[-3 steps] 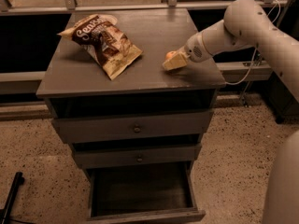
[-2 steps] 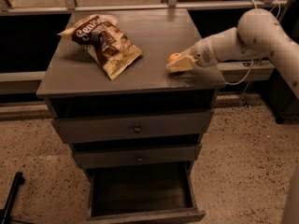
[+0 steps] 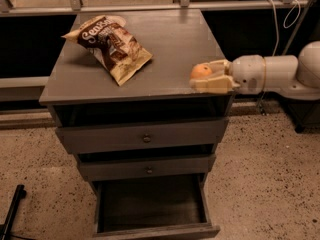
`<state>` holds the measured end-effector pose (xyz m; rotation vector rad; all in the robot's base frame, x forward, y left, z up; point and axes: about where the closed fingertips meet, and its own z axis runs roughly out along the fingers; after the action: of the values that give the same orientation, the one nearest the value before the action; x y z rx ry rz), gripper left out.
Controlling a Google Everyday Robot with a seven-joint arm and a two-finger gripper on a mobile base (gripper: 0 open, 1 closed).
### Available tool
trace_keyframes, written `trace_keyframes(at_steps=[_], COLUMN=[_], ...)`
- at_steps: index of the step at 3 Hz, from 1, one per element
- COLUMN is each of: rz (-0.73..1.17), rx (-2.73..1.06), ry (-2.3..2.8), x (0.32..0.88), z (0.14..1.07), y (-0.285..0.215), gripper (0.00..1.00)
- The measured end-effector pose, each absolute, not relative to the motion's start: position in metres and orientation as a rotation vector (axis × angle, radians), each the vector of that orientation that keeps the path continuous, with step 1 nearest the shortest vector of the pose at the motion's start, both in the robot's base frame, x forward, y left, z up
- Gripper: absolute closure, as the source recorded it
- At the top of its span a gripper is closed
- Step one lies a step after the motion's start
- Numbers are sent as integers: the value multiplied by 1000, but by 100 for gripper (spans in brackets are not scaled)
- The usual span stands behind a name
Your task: Place orange into bottom drawer
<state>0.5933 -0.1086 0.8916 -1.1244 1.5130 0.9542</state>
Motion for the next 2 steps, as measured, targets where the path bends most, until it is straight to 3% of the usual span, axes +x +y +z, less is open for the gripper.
trace_keyframes(at_steps=[1, 2], rz=[919, 756], rx=[-1236, -1345], ry=[1427, 1653], x=[522, 487], z=[893, 811], y=[-117, -144], gripper=[100, 100])
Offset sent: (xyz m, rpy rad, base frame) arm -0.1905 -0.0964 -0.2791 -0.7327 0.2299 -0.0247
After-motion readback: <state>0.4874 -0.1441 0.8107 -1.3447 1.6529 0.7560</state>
